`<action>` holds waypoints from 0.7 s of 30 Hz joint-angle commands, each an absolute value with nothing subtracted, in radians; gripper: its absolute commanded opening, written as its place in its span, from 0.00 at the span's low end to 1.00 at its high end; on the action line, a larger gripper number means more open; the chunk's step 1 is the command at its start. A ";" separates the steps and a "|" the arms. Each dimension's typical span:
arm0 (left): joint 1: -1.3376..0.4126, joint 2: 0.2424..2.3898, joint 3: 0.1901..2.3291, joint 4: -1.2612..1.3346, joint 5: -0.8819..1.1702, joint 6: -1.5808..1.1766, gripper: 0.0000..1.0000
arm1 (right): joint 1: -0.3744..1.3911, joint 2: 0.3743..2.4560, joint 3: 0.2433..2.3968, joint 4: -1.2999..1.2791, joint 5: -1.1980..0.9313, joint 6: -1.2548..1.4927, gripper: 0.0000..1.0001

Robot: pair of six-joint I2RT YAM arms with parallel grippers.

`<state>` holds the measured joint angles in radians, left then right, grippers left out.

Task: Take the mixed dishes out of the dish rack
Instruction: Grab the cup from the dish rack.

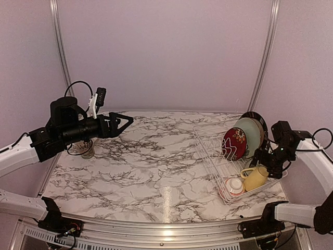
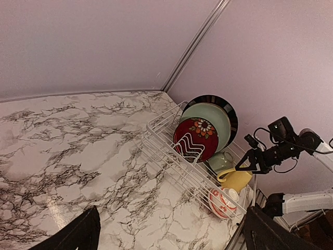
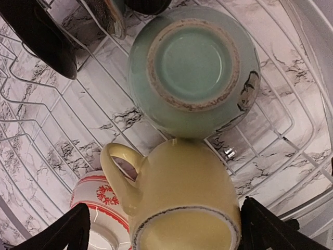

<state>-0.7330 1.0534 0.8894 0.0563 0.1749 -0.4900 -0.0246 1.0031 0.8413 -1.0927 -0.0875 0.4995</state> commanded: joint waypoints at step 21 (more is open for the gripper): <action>-0.738 1.033 0.896 0.020 0.160 -0.473 0.99 | -0.033 1.068 0.782 -1.012 -0.111 0.464 0.87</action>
